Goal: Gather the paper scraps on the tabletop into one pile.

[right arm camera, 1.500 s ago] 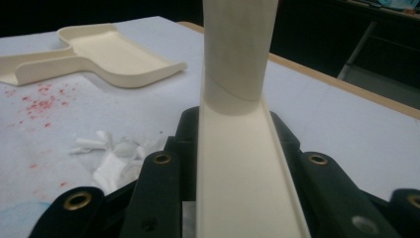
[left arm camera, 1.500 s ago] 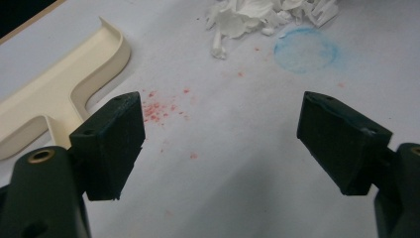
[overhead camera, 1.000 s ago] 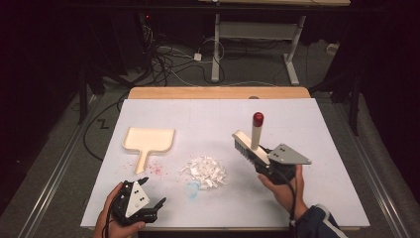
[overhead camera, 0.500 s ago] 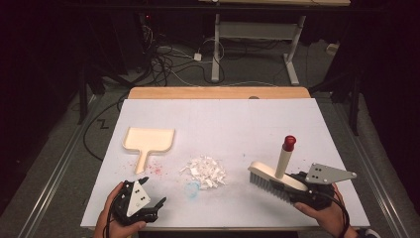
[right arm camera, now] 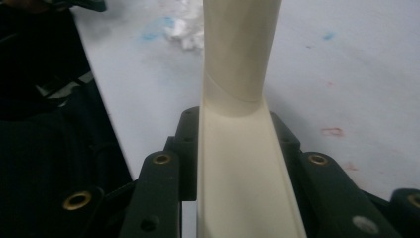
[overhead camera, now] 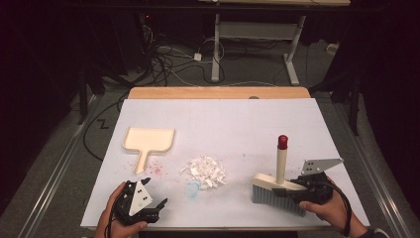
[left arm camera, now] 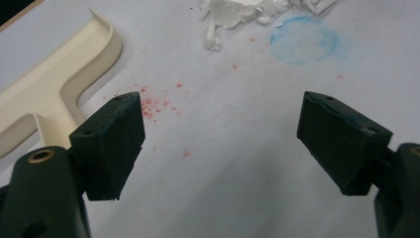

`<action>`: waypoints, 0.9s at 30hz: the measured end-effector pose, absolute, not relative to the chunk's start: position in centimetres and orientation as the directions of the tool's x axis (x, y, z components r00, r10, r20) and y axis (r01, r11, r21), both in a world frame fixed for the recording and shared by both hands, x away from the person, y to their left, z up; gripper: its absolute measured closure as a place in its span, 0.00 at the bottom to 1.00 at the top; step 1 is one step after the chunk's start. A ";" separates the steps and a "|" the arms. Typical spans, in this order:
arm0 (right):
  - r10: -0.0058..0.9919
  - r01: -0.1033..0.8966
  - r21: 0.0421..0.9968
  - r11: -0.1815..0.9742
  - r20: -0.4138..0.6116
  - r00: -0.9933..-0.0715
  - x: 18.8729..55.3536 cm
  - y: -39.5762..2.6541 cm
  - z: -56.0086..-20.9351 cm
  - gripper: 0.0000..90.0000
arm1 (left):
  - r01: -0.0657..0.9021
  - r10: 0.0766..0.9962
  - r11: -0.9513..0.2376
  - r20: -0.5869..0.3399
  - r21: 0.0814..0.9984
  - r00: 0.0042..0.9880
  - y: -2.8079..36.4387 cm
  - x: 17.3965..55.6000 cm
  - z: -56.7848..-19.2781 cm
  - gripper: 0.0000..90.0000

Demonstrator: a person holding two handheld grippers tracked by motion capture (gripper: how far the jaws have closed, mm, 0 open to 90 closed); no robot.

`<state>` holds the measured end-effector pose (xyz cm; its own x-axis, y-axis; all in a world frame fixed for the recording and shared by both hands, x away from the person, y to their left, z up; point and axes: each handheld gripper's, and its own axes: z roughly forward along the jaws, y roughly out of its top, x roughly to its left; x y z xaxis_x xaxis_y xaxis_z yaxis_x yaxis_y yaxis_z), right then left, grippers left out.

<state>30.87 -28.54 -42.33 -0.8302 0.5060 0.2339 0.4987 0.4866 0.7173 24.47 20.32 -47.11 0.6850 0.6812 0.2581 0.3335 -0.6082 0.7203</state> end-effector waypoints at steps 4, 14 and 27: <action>0.528 0.500 0.687 0.527 0.196 -0.826 33.4 -28.7 -42.6 0.69 | 0.336 0.679 -0.609 0.253 0.718 0.689 20.2 24.6 -47.2 0.20; 0.565 0.521 0.638 0.566 0.160 -0.809 37.7 -28.9 -42.8 0.60 | 0.346 0.673 -0.618 0.248 0.706 0.696 20.2 24.9 -47.5 0.20; 0.554 0.458 0.579 0.674 0.014 -0.832 39.9 -28.1 -42.4 0.48 | 0.340 0.659 -0.629 0.248 0.699 0.710 19.8 24.8 -47.5 0.20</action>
<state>39.92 -28.09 -42.37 -0.8323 0.5542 0.0137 0.4585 0.6742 0.5790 24.81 19.80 -47.54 0.7098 0.6593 0.2480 0.3397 -0.6288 0.6995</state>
